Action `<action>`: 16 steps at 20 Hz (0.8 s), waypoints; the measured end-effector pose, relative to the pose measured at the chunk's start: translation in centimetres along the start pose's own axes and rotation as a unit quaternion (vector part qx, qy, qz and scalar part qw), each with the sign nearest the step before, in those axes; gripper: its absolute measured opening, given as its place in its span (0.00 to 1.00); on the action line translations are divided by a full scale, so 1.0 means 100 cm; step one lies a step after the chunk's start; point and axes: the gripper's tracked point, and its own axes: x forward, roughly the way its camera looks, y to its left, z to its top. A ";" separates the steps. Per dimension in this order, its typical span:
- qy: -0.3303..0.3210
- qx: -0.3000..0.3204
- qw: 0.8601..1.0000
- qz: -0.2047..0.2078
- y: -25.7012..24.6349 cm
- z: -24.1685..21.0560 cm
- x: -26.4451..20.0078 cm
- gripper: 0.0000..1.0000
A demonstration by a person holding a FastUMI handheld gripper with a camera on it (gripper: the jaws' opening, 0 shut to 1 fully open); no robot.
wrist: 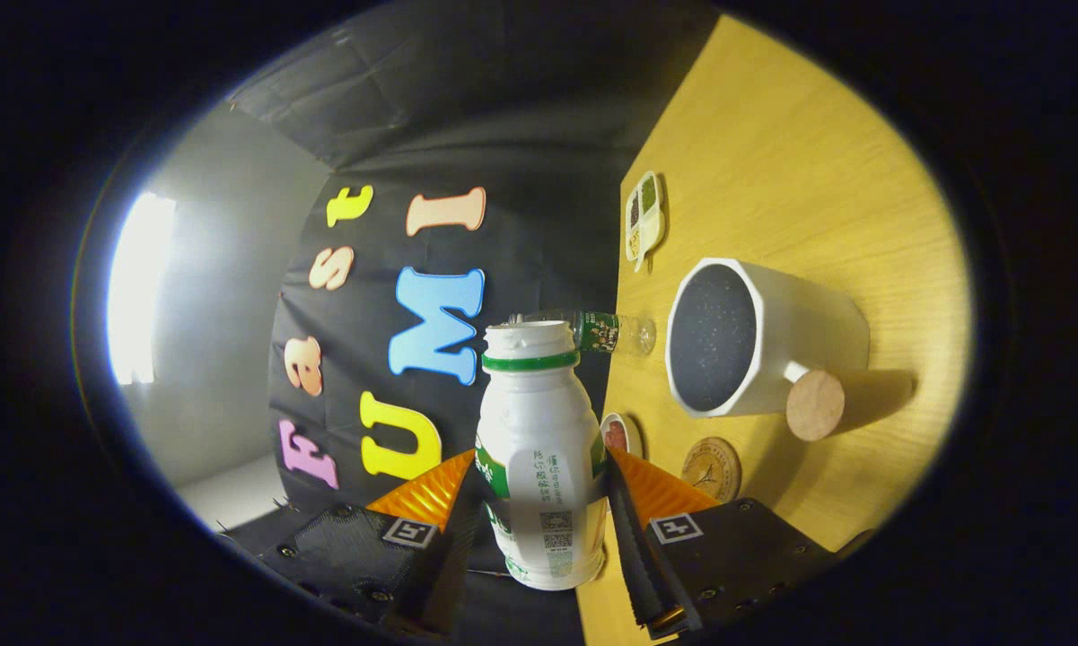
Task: Take the bottle from table, then pour the juice into the cup, finally place the bottle on the coaster
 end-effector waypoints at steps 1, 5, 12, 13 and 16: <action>0.006 -0.037 0.999 -0.004 -0.003 -0.004 -0.001 0.71; 0.018 -0.176 0.984 -0.021 -0.020 -0.009 -0.006 0.71; 0.014 -0.344 0.938 -0.035 -0.034 -0.003 -0.011 0.71; 0.015 -0.369 0.928 -0.038 -0.036 -0.004 -0.011 0.71; 0.014 -0.431 0.902 -0.026 -0.027 -0.008 -0.009 0.71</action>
